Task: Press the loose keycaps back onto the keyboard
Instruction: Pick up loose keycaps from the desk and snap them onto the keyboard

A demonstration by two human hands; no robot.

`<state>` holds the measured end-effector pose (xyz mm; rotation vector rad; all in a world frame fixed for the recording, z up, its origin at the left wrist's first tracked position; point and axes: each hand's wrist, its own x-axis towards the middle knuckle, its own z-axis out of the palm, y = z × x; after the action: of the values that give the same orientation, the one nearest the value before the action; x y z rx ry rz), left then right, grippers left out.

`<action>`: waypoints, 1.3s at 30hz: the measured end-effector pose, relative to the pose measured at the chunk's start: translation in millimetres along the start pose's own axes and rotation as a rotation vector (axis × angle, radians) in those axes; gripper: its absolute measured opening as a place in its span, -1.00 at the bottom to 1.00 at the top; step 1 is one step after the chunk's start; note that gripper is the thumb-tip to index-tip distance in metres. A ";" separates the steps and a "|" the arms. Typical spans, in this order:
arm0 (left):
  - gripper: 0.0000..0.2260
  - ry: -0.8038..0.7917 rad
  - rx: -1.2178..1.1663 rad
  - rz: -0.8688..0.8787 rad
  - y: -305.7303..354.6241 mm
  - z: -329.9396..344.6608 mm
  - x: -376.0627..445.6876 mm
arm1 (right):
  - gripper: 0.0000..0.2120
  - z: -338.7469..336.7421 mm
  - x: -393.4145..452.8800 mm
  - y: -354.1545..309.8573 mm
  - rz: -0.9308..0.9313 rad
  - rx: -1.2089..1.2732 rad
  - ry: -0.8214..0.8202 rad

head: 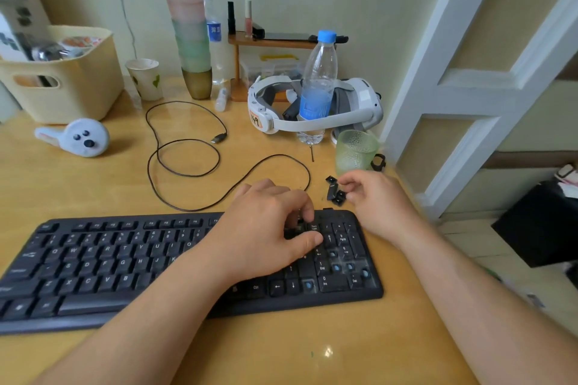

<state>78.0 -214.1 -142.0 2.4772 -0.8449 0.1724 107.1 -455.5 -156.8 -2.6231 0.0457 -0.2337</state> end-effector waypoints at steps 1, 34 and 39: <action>-0.66 -0.002 -0.004 -0.002 0.6 -0.1 -0.1 | -0.69 1.2 -1.0 1.6 0.007 0.014 0.009; -0.77 0.466 -0.323 -0.019 20.9 5.1 2.9 | -0.81 -2.5 -40.5 -40.4 0.120 1.456 -0.536; -0.85 0.447 -0.350 0.005 17.5 5.6 4.6 | -0.77 -4.1 -40.1 -36.5 0.066 1.454 -0.536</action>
<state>70.9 -231.2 -138.1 2.0009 -0.6261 0.5124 66.5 -422.5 -141.8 -1.1588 -0.1627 0.3586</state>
